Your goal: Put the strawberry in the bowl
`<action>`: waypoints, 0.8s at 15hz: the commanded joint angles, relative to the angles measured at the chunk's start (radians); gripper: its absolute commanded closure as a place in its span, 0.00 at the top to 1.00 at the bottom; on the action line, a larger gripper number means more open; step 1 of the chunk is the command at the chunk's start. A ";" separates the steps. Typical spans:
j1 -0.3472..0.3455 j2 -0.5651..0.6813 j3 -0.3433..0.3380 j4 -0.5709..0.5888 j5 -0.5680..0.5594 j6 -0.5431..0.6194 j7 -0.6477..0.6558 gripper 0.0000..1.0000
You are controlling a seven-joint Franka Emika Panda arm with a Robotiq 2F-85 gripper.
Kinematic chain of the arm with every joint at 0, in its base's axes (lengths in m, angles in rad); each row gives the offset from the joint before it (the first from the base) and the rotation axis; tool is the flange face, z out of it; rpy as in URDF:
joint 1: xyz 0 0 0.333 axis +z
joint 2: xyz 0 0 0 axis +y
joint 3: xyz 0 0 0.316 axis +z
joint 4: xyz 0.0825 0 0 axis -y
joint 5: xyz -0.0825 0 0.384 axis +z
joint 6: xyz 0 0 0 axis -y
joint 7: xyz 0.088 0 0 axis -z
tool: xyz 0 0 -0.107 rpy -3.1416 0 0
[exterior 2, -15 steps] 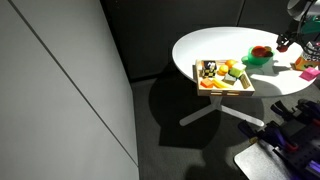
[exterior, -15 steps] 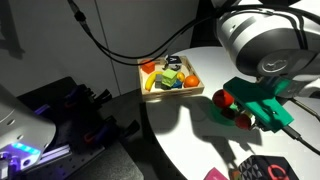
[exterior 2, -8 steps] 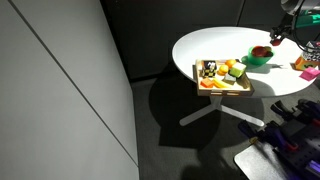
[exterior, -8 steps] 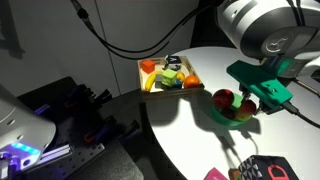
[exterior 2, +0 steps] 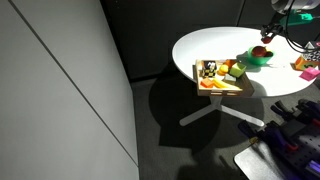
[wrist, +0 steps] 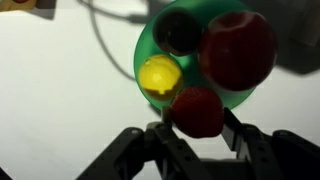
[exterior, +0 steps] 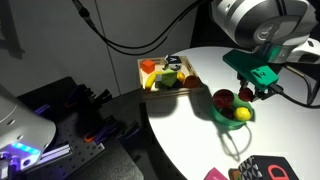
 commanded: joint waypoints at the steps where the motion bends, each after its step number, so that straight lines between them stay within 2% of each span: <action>1: 0.030 0.052 -0.012 0.044 0.007 0.055 0.047 0.26; 5: 0.037 0.091 -0.011 0.057 0.004 0.108 0.069 0.26; 6: 0.037 0.097 -0.012 0.057 0.002 0.118 0.073 0.31; 7: 0.034 0.099 -0.010 0.058 0.003 0.122 0.071 0.75; 8: 0.031 0.098 -0.009 0.055 0.003 0.127 0.069 0.76; 11: 0.021 0.082 -0.003 0.040 0.008 0.128 0.057 0.98; 12: 0.015 0.072 0.002 0.034 0.011 0.120 0.051 1.00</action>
